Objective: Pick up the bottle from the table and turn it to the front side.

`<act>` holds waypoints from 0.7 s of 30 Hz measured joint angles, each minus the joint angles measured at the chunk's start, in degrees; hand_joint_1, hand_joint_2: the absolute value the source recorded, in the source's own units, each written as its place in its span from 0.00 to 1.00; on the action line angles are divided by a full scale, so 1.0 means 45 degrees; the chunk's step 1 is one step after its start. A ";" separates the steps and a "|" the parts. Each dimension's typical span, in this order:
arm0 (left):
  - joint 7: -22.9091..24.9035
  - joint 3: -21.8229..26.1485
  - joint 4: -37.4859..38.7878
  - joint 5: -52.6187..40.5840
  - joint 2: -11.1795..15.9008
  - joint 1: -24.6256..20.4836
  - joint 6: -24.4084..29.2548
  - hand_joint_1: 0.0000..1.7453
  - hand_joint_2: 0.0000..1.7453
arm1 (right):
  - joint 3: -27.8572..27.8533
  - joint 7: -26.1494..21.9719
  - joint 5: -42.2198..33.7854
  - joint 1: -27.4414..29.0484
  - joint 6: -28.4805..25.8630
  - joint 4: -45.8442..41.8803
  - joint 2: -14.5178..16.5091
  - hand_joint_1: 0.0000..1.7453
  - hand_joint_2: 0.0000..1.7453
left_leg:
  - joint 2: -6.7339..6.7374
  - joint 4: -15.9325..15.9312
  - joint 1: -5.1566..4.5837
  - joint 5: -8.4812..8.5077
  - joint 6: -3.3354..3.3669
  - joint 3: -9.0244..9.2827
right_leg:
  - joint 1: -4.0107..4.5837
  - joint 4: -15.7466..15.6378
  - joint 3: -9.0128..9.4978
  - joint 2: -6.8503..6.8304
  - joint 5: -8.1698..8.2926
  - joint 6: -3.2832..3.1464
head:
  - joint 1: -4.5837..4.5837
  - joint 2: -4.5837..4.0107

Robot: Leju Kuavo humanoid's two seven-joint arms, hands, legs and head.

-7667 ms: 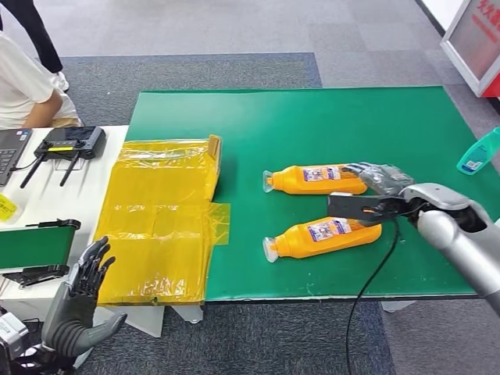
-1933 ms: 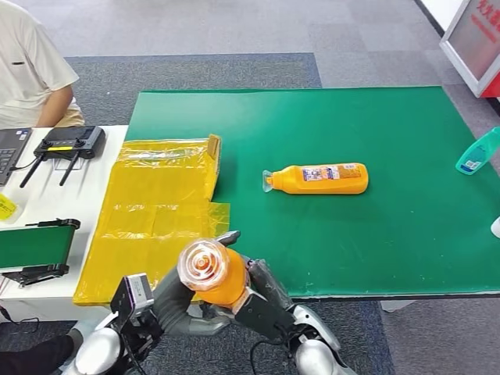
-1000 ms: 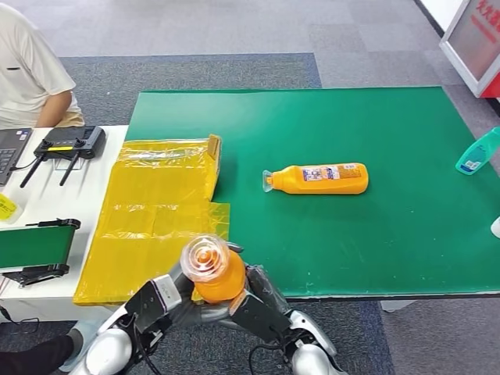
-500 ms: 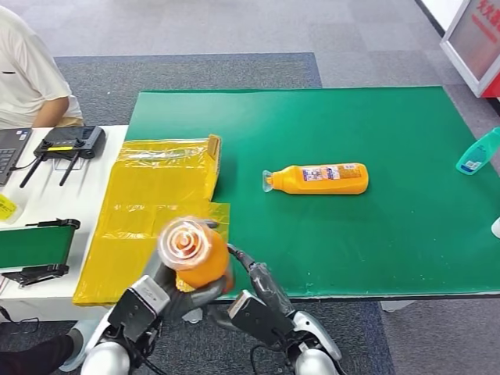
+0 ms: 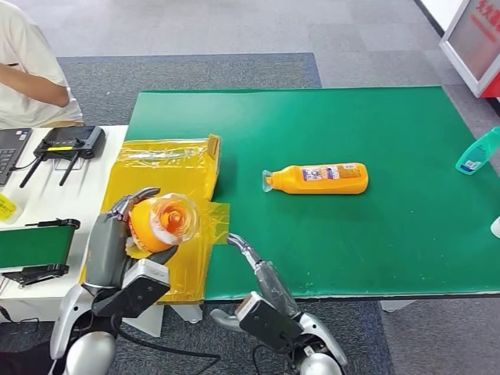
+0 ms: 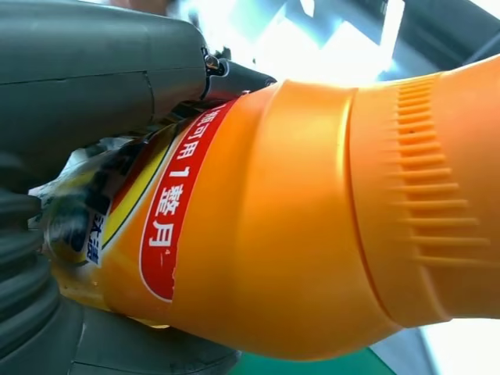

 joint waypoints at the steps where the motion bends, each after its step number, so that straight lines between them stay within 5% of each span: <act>1: 0.0236 0.0065 0.0086 -0.1087 0.0017 -0.0151 0.0271 1.00 1.00 | 0.0001 -0.0002 0.0002 -0.0009 0.0035 -0.0015 0.0038 0.00 1.00 | 0.0000 0.0000 0.0000 0.0001 -0.0001 0.0000 | 0.0000 0.0000 0.0001 0.0000 0.0001 0.0000 | 0.0000 0.0000; 6: 0.0931 0.0172 0.1116 -0.5084 0.0583 -0.1005 0.1268 1.00 1.00 | 0.0012 -0.0033 -0.0249 -0.0179 0.0205 -0.0010 0.0160 0.00 1.00 | 0.0000 0.0000 0.0001 0.0014 -0.0017 0.0001 | 0.0001 0.0002 -0.0001 0.0001 0.0008 -0.0007 | 0.0000 0.0000; 14: 0.0923 -0.0083 0.3631 -0.6210 0.1946 -0.2448 0.1595 1.00 1.00 | 0.0366 -0.0415 -0.0973 -0.0901 0.0619 0.0330 0.0197 0.00 1.00 | 0.0001 0.0000 0.0001 0.0028 -0.0020 0.0001 | 0.0002 0.0004 -0.0005 0.0001 0.0017 -0.0005 | -0.0001 0.0000; 21: 0.1336 -0.0765 0.6011 -0.6584 0.2306 -0.3845 0.1805 1.00 1.00 | 0.0833 -0.0497 -0.1271 -0.1366 0.0669 0.0465 0.0223 0.00 1.00 | 0.0000 0.0001 0.0000 0.0033 -0.0014 0.0000 | 0.0001 0.0004 -0.0006 0.0000 0.0021 -0.0003 | 0.0001 0.0000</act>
